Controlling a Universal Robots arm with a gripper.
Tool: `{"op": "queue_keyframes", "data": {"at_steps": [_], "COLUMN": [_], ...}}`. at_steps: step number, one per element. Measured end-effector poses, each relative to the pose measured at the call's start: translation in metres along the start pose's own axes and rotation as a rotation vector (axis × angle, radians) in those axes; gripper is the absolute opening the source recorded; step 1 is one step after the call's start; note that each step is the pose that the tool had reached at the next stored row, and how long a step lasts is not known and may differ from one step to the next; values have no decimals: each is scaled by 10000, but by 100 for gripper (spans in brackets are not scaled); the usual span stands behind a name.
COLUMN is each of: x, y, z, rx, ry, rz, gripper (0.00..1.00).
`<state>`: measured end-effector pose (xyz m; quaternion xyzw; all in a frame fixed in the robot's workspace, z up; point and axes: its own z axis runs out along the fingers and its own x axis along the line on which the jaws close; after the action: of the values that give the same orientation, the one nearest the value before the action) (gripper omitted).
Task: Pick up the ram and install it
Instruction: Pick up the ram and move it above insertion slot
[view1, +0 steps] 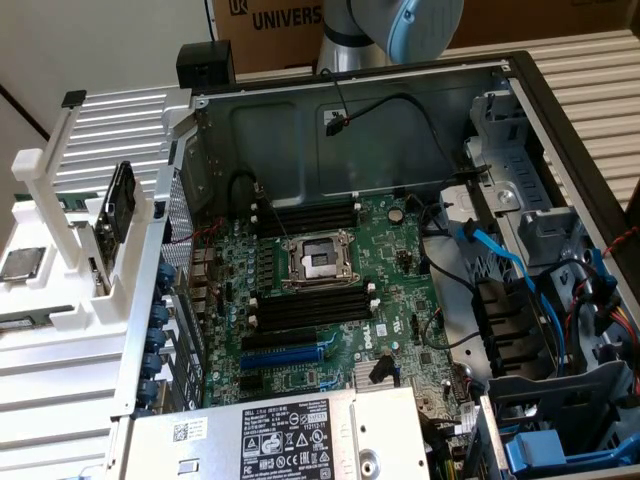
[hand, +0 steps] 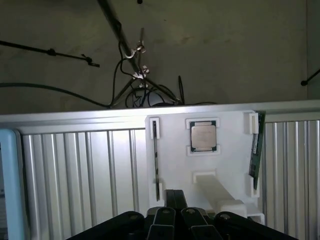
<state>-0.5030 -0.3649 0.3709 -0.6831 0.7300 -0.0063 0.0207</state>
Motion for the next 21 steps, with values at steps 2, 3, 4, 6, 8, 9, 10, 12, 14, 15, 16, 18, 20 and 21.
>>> {"op": "queue_keyframes", "data": {"at_steps": [2, 3, 4, 6, 8, 9, 10, 12, 14, 15, 16, 18, 20, 21], "x": [0, 0, 0, 0, 0, 0, 0, 0, 0, 0, 1, 14, 37, 60], "y": [0, 0, 0, 0, 0, 0, 1, 1, 2, 2, 2, 4, 5, 8], "z": [0, 0, 0, 0, 0, 0, 1, 7, 21, 32, 42, 99, 127, 143], "rx": [0, 0, 0, 0, 0, 0, 0, -1, 42, 78, 114, 209, 236, 246], "ry": [0, 0, 0, 0, 0, 0, 0, 0, -22, -38, -46, -73, -94, -103], "rz": [0, 0, 0, 0, 0, 0, 1, 0, 0, 0, -1, -1, -1, -1], "gripper": [11, 11, 11, 11, 11, 11, 11, 11, 11, 11, 11, 11, 11, 11]}}
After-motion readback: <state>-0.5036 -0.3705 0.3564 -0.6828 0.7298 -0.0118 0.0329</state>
